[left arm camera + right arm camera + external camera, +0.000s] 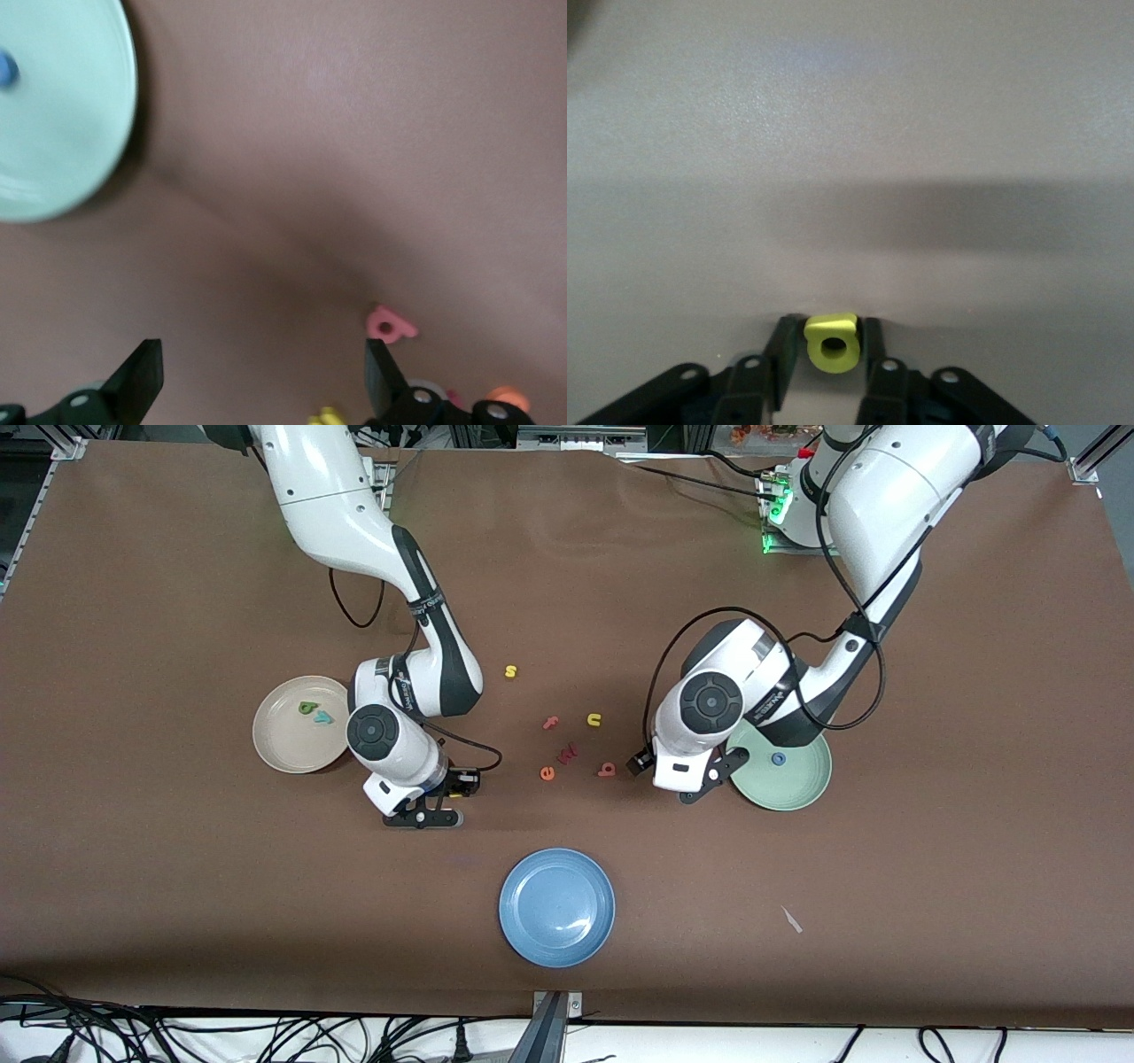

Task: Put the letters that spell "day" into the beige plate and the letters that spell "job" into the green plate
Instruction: 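Carry the yellow o to the white plate while the left gripper grasps the pink a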

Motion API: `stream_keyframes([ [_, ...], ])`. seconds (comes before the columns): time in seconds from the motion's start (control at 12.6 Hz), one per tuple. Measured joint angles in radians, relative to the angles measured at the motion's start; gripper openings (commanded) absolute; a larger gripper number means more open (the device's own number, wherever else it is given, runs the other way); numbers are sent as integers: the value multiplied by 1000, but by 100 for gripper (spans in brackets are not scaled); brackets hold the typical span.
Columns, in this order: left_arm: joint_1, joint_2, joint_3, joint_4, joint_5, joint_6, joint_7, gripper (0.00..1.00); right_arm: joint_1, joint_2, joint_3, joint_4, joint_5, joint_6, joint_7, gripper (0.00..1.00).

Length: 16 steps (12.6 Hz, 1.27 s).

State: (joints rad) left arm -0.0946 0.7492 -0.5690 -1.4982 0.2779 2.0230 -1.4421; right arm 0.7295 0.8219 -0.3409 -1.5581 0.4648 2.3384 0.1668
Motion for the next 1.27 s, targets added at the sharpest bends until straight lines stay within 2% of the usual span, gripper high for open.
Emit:
stream_keyframes([
  [0.08, -11, 11, 0, 0, 0, 35, -70, 100, 0, 0, 0, 1, 0, 0, 0, 16],
  [0.32, -54, 47, 5, 0, 0, 170, -305, 99, -1, 0, 0, 6, 1, -7, 0, 16],
  [0.48, -89, 68, 25, 0, 0, 250, -452, 96, -6, 0, -7, 31, 0, -57, 0, 16],
  [0.71, -176, 87, 118, 1, 0, 310, -618, 82, -14, -17, -71, 33, -1, -151, -45, 16],
  [0.95, -241, 97, 181, 1, 0, 349, -731, 71, -23, -116, -116, -78, -34, -166, -98, 16],
  [1.03, -244, 101, 184, 1, 0, 362, -755, 71, -23, -171, -127, -138, -56, -164, -113, 16],
  [1.11, -244, 104, 187, 1, 0, 369, -772, 67, -23, -229, -140, -207, -68, -155, -138, 16],
  [1.19, -244, 106, 191, 1, 0, 371, -786, 61, -23, -287, -156, -286, -74, -123, -173, 16],
  [1.27, -244, 109, 197, 1, 0, 371, -795, 61, -24, -337, -171, -376, -75, -64, -218, 16],
])
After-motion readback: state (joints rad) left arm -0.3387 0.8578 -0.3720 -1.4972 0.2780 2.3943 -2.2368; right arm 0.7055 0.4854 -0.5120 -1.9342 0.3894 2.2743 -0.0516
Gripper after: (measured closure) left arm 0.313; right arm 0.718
